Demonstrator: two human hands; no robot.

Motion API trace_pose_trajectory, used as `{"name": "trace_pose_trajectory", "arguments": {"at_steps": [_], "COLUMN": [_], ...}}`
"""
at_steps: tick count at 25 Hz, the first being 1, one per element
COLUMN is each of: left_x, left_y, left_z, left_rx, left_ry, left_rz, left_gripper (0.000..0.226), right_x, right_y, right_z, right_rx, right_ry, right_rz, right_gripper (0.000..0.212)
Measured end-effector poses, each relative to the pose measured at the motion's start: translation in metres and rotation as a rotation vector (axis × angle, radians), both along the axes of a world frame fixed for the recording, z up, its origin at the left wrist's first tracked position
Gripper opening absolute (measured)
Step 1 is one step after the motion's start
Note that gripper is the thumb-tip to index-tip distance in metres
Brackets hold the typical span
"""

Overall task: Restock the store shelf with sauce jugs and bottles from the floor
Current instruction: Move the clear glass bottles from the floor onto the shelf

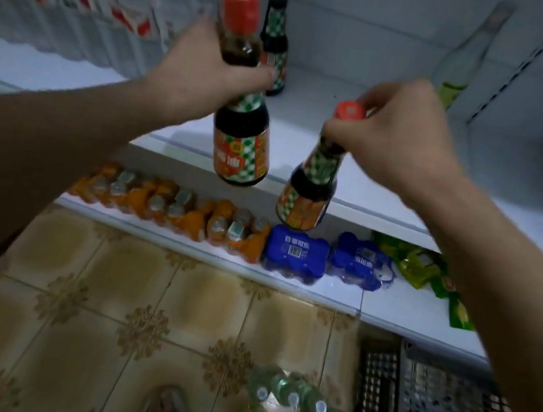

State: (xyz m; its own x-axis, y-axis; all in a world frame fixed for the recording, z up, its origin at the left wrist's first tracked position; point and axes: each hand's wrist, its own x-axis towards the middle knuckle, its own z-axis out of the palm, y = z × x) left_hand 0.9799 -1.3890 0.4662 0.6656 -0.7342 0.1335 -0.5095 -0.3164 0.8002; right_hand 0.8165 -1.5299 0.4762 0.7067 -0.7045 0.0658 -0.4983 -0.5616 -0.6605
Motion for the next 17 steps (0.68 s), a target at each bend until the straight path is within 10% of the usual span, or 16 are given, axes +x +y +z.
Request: {"name": "trace_pose_trajectory", "arguments": {"at_steps": [17], "left_x": [0.077], "left_y": [-0.075], "left_z": [-0.06], "left_rx": [0.104], "left_ry": [0.261], "left_rz": [0.158], "left_gripper": [0.026], "right_x": [0.105], "right_y": [-0.083], "right_z": [-0.034], "right_rx": [0.014], "right_ry": [-0.129], "right_rz": [-0.103], "right_gripper": [0.039]}}
